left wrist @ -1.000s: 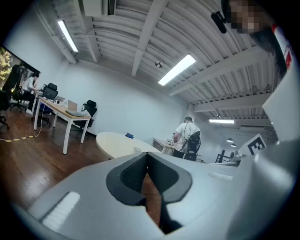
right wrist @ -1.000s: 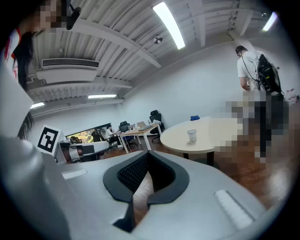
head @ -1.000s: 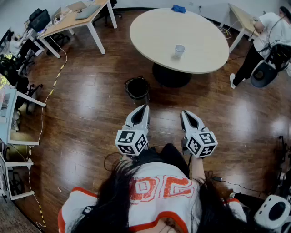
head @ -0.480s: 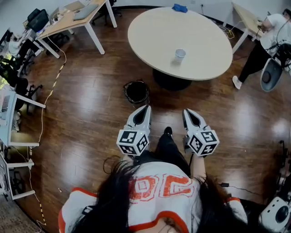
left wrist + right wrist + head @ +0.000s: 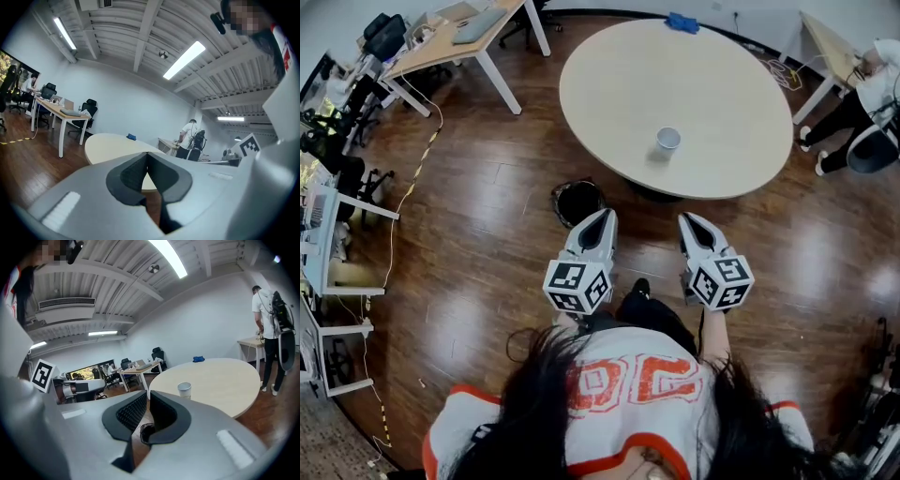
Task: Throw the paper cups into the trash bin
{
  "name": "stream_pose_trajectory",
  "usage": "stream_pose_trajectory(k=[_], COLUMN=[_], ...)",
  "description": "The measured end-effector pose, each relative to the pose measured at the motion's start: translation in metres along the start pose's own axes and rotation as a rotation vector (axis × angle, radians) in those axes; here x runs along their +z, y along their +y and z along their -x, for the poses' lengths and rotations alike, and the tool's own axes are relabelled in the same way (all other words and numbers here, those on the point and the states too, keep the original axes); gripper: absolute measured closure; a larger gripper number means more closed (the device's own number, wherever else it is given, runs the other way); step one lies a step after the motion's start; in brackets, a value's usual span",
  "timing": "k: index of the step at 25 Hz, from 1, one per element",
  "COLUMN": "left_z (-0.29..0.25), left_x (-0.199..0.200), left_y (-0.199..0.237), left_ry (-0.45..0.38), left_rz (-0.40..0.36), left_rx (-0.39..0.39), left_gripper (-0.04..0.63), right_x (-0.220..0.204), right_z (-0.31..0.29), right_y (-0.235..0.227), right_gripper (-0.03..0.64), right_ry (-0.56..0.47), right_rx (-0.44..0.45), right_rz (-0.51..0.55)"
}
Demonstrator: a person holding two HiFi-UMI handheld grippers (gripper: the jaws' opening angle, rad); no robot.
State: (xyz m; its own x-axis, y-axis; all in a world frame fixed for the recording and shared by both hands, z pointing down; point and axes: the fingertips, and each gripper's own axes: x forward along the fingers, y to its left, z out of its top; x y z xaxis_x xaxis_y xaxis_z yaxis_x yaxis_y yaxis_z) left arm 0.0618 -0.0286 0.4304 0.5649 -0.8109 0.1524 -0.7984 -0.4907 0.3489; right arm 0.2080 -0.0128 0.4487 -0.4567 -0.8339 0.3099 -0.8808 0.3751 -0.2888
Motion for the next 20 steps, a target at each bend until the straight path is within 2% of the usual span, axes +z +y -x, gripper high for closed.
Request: stream_pose_trajectory(k=[6, 15, 20], left_z=[-0.028, -0.05, -0.073], left_x=[0.008, 0.017, 0.015], left_y=[-0.008, 0.012, 0.012], left_ry=[0.002, 0.026, 0.066], left_rz=[0.007, -0.002, -0.022], left_rx=[0.0, 0.019, -0.041], left_gripper=[0.595, 0.595, 0.595], right_x=[0.011, 0.01, 0.01], right_z=[-0.029, -0.066, -0.083], right_y=[-0.023, -0.027, -0.039], right_gripper=[0.578, 0.563, 0.555], right_ry=[0.024, 0.051, 0.074], right_rx=[0.051, 0.077, 0.05], right_rz=[0.028, 0.029, 0.033])
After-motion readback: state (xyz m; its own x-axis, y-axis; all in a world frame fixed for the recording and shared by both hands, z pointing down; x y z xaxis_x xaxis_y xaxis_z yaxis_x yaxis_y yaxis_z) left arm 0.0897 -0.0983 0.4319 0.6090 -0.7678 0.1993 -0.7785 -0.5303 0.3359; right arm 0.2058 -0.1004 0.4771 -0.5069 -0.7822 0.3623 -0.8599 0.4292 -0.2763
